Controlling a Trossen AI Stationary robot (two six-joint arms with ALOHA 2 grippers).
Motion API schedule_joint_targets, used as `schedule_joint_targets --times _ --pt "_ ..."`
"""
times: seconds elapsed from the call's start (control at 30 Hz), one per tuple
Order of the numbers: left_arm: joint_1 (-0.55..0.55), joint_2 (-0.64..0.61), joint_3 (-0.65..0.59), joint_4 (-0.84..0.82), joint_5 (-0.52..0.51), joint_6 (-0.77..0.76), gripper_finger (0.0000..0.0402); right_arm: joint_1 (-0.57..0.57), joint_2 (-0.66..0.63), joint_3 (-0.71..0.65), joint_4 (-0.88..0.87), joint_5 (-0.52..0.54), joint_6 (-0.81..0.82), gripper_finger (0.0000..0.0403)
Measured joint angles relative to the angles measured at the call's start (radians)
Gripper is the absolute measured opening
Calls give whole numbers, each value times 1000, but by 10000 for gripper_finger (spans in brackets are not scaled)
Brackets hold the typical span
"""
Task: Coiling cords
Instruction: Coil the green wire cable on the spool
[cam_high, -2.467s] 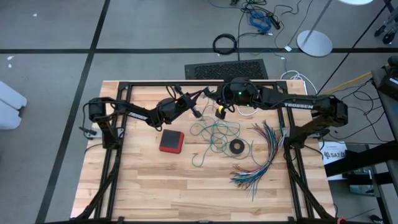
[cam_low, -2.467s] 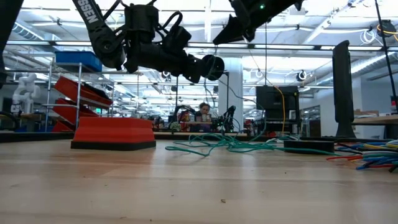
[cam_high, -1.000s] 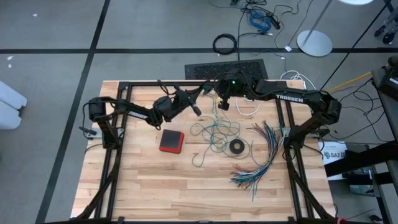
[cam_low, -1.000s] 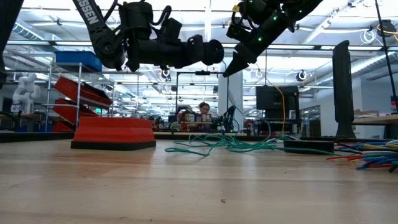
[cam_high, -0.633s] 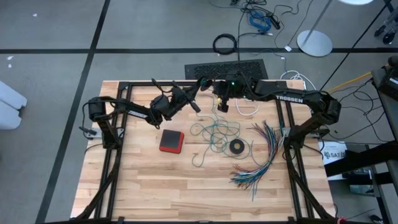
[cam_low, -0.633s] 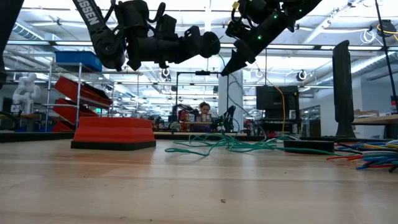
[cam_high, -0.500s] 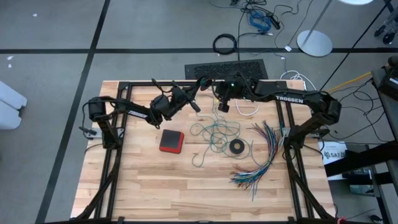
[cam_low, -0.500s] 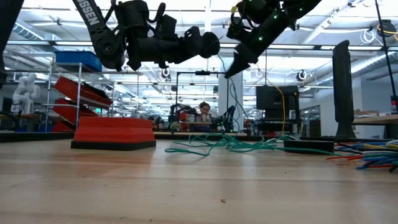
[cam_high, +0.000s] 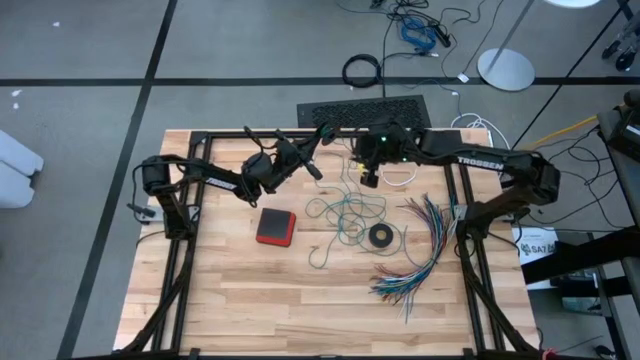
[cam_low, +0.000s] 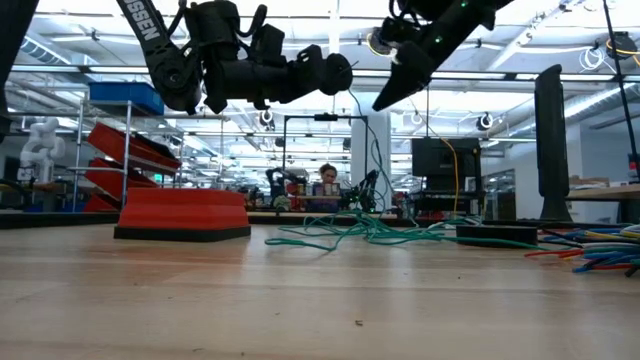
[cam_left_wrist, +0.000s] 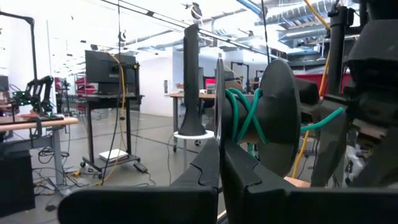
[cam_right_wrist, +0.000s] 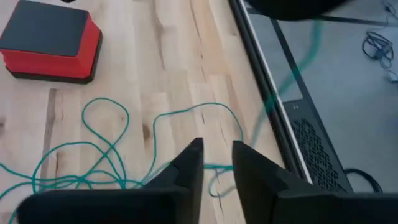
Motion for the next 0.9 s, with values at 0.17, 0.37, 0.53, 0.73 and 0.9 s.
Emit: schedule_joint_targets --times 0.17,0.37,0.53,0.73,0.9 --pt "0 0 0 0 0 0 2 -5 61 0 14 28 9 101" --pt "0 0 0 0 12 -1 2 -9 91 0 44 138 0 91" --pt "0 0 0 -3 15 -1 2 -6 88 0 45 140 -8 83" --pt "0 0 0 -6 20 -1 2 -9 88 0 24 154 -14 83" --pt "0 0 0 -4 23 -1 2 -10 97 0 47 166 -20 82"
